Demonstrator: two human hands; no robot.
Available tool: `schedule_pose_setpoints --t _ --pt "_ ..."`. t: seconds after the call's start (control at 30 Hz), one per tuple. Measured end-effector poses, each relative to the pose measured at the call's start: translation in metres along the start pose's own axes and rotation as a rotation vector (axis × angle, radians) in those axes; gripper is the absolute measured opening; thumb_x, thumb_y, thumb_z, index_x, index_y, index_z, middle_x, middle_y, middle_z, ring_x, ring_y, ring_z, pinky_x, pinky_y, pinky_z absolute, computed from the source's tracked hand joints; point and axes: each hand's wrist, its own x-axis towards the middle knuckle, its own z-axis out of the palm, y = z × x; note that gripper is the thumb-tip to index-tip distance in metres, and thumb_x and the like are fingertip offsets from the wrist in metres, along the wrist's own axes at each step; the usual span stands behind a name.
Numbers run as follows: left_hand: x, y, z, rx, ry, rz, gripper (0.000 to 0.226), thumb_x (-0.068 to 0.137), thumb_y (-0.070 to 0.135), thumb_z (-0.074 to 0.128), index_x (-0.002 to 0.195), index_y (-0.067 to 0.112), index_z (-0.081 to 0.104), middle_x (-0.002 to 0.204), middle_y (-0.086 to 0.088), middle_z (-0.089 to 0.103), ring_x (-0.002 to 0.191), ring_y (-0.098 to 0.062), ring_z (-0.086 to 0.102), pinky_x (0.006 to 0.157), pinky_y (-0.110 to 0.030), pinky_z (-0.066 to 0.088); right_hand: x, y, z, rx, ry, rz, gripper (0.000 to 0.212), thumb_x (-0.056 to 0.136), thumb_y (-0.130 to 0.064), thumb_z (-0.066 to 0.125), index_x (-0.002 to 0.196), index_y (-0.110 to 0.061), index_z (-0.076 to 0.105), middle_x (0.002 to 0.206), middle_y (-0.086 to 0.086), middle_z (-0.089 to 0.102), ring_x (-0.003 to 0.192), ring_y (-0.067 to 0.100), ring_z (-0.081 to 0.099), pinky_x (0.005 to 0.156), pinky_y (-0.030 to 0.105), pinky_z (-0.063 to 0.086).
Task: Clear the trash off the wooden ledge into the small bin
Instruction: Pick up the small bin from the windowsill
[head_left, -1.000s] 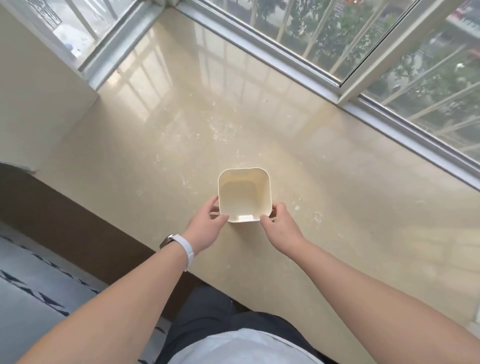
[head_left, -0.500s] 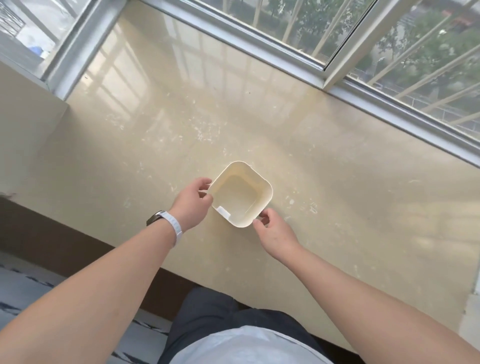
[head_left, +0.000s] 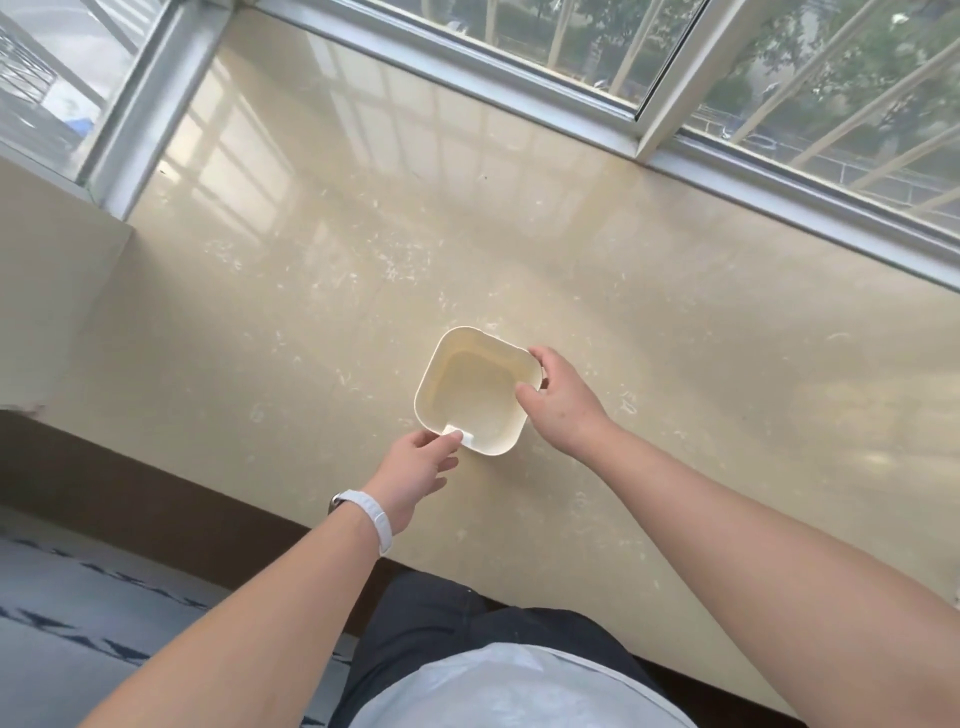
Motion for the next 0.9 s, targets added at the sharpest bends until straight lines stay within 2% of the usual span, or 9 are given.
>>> schedule_pose_setpoints --t 0.13,0.2,0.3,0.4,0.53,0.63,0.77,0.9 --pt "-0.001 0.001 0.011 -0.145 0.032 -0.016 0.009 0.104 0.023 0.062 0.111 0.019 0.065 0.120 0.000 0.070 0.110 -0.016 0.068 0.092 -0.036 0.049 -0.007 0.004 0.001 0.037 0.008 0.005 0.048 0.081 -0.034 0.049 0.129 -0.033 0.046 0.123 -0.007 0.055 0.095 0.015 0.061 0.079 0.036 0.052" --pt "-0.001 0.002 0.012 -0.167 0.063 -0.004 0.011 0.103 0.019 0.063 0.113 0.018 0.065 0.121 -0.001 0.072 0.113 -0.018 0.069 0.090 -0.035 0.049 -0.011 0.005 -0.001 0.050 0.006 0.015 0.036 0.080 -0.033 0.048 0.116 -0.039 0.046 0.115 -0.011 0.056 0.086 0.009 0.061 0.068 0.033 0.051" --pt "-0.006 0.008 0.010 -0.120 0.074 0.023 0.025 0.100 0.020 0.067 0.123 0.013 0.064 0.126 -0.005 0.073 0.120 -0.020 0.068 0.094 -0.035 0.047 -0.020 0.008 -0.007 0.074 0.033 0.008 0.033 0.081 -0.032 0.048 0.111 -0.045 0.045 0.111 -0.019 0.056 0.077 -0.001 0.060 0.061 0.027 0.046" --pt "-0.020 0.017 0.004 -0.086 0.102 0.081 0.029 0.099 0.020 0.068 0.127 0.011 0.064 0.123 -0.005 0.074 0.118 -0.019 0.068 0.092 -0.035 0.048 -0.031 0.008 -0.014 0.135 0.040 -0.010 0.031 0.082 -0.032 0.050 0.109 -0.046 0.049 0.108 -0.023 0.058 0.076 -0.005 0.059 0.061 0.026 0.044" --pt "-0.048 0.031 -0.002 -0.075 0.156 0.191 0.012 0.098 0.017 0.067 0.110 0.015 0.068 0.113 -0.003 0.075 0.105 -0.018 0.068 0.089 -0.033 0.051 -0.051 0.000 -0.021 0.181 0.036 -0.060 0.029 0.081 -0.036 0.050 0.110 -0.043 0.053 0.106 -0.024 0.059 0.076 -0.003 0.060 0.063 0.026 0.045" --pt "-0.072 0.040 0.000 -0.099 0.171 0.279 0.004 0.097 0.014 0.068 0.100 0.016 0.067 0.103 -0.001 0.073 0.095 -0.015 0.066 0.092 -0.034 0.049 -0.069 -0.010 -0.029 0.225 0.053 -0.106 0.037 0.076 -0.044 0.048 0.113 -0.040 0.054 0.106 -0.024 0.060 0.076 -0.004 0.059 0.065 0.026 0.047" --pt "-0.105 0.045 0.006 -0.130 0.141 0.395 0.020 0.080 0.025 0.072 0.096 0.016 0.064 0.104 -0.003 0.071 0.096 -0.018 0.065 0.101 -0.037 0.049 -0.101 -0.014 -0.037 0.279 0.085 -0.183 0.040 0.068 -0.053 0.047 0.106 -0.044 0.053 0.105 -0.023 0.060 0.076 -0.003 0.060 0.066 0.026 0.050" --pt "-0.132 0.043 0.011 -0.130 0.069 0.497 0.027 0.077 0.023 0.070 0.102 0.014 0.065 0.097 0.001 0.077 0.088 -0.013 0.071 0.094 -0.035 0.052 -0.132 -0.008 -0.039 0.284 0.139 -0.229 0.034 0.075 -0.044 0.049 0.109 -0.041 0.054 0.104 -0.022 0.060 0.077 -0.003 0.061 0.064 0.026 0.049"
